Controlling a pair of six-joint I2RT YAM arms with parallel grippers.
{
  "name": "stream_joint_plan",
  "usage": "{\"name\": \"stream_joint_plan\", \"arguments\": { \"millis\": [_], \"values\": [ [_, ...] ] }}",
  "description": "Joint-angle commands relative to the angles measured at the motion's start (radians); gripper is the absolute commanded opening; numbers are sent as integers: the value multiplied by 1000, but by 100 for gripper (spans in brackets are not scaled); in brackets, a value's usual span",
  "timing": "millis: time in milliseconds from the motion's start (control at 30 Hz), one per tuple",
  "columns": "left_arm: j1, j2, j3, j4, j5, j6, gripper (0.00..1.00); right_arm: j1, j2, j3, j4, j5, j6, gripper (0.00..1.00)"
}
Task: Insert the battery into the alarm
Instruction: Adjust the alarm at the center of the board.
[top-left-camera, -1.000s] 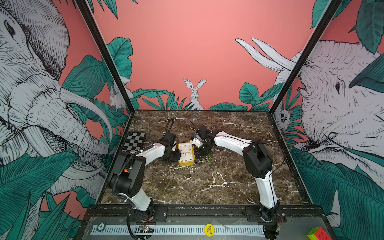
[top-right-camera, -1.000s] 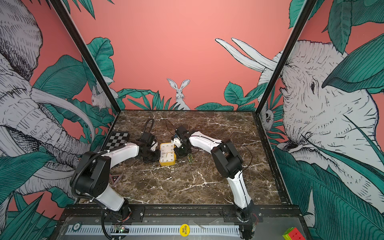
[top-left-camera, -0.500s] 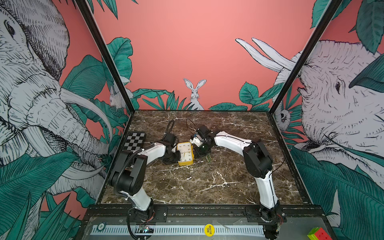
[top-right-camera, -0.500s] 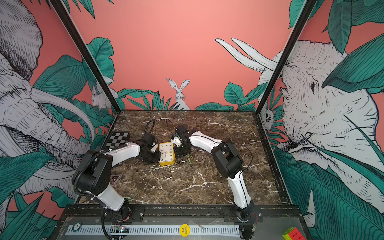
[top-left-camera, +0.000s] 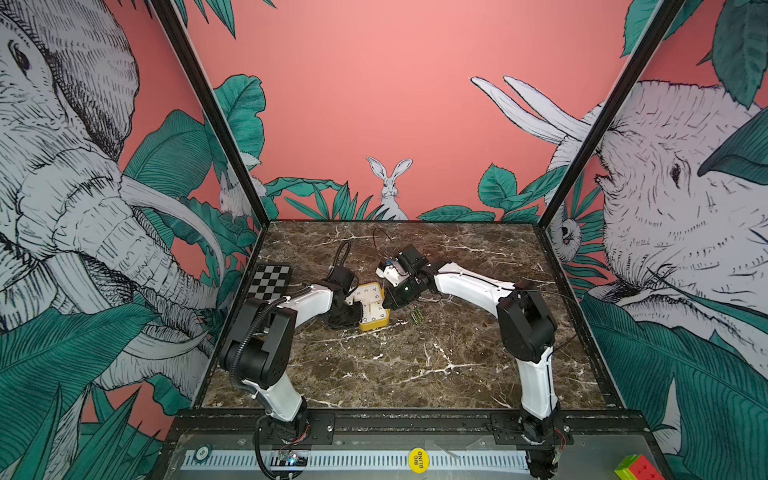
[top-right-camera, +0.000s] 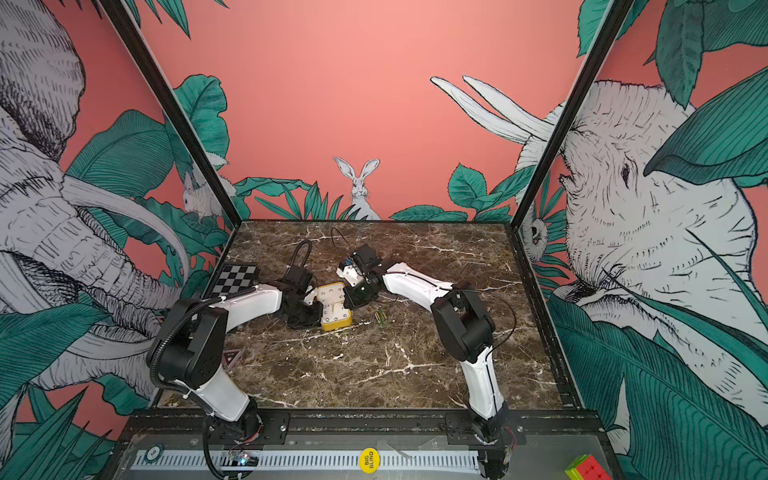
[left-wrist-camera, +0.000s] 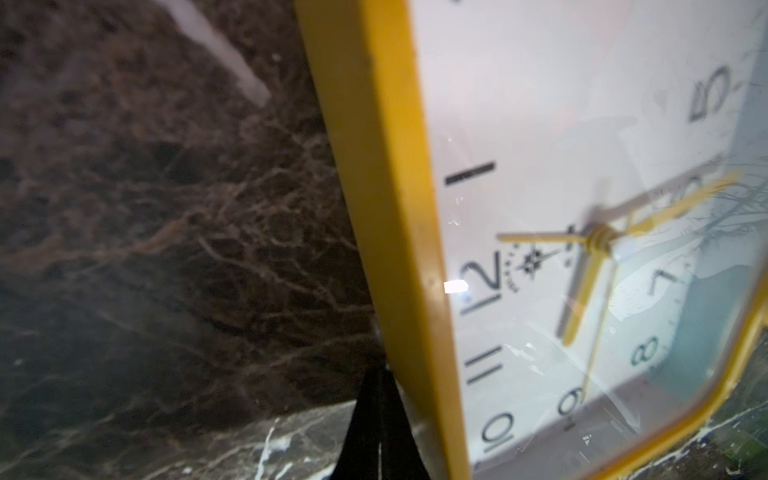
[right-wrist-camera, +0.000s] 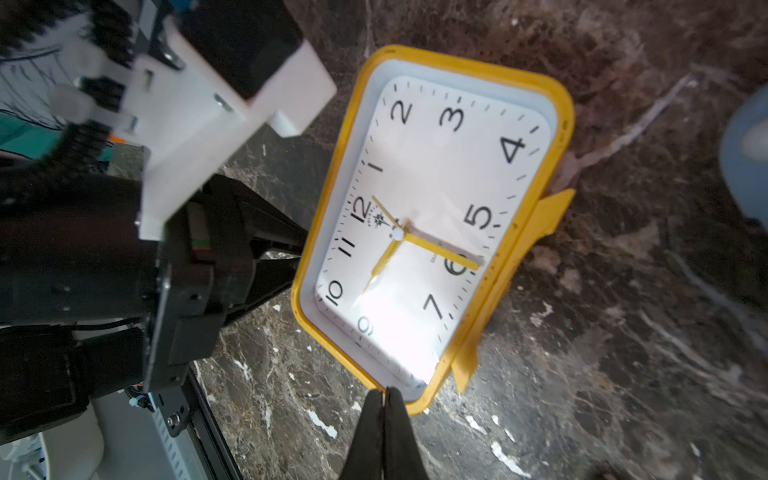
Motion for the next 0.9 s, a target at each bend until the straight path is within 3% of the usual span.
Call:
{"name": "stream_joint_plan", "arguments": {
  "millis": [0,467,867],
  "values": [
    [-6,-21,-1,-44,-33,18,5,-31,-20,-18,-24,79,49,0],
    [-6,-38,50,-101,-112,37,8,-52,140,134,-155,62,2,0],
    [-6,5,87,-95,-83,22,8,-44,175,179,-165,-88,16,0]
  ]
}}
